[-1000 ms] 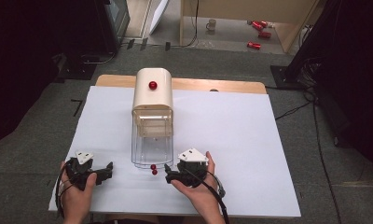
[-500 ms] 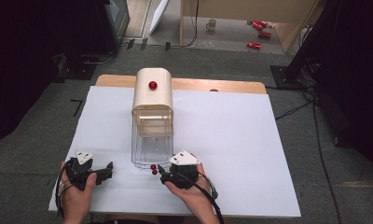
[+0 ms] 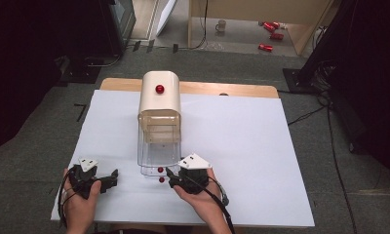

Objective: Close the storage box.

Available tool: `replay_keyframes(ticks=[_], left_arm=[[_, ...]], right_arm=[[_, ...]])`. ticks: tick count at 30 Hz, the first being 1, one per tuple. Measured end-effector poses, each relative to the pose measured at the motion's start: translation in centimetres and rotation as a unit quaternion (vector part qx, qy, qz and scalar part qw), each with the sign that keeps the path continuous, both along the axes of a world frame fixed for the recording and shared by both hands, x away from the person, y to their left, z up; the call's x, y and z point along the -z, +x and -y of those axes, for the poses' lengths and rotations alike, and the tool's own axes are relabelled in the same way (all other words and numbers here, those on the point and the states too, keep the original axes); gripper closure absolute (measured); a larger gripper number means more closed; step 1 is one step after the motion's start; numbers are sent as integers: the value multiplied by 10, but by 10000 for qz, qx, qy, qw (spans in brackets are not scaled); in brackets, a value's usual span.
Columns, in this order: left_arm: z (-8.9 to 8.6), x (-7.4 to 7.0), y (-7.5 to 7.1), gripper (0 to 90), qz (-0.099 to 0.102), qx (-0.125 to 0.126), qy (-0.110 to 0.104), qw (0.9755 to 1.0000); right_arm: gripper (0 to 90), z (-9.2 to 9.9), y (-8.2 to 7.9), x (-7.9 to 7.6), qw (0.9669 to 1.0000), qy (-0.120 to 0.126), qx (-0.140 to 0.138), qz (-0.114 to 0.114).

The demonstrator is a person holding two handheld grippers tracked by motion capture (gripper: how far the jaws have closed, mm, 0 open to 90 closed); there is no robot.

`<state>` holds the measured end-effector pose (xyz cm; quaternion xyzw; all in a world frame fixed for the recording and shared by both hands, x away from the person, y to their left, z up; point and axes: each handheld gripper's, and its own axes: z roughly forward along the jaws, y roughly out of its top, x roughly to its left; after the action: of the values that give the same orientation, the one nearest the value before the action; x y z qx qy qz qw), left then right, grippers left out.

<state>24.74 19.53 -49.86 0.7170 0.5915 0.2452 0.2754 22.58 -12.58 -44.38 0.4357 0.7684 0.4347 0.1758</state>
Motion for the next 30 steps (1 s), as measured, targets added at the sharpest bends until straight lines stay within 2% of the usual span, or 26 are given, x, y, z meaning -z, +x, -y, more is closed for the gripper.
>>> replay_keyframes(ticks=[14,19,23,30], left_arm=[[0,0,0,0,5,-4,-4,10000],[0,0,0,0,13,-13,-15,10000],[0,0,0,0,11,-11,-14,10000],[0,0,0,0,-3,5,4,10000]], right_arm=[[371,-3,18,-15,9999,-13,-33,-98],[368,-3,19,-17,9999,-17,-43,-131],[376,0,19,-23,9998,166,50,-33],[376,0,25,-32,9998,169,89,57]])
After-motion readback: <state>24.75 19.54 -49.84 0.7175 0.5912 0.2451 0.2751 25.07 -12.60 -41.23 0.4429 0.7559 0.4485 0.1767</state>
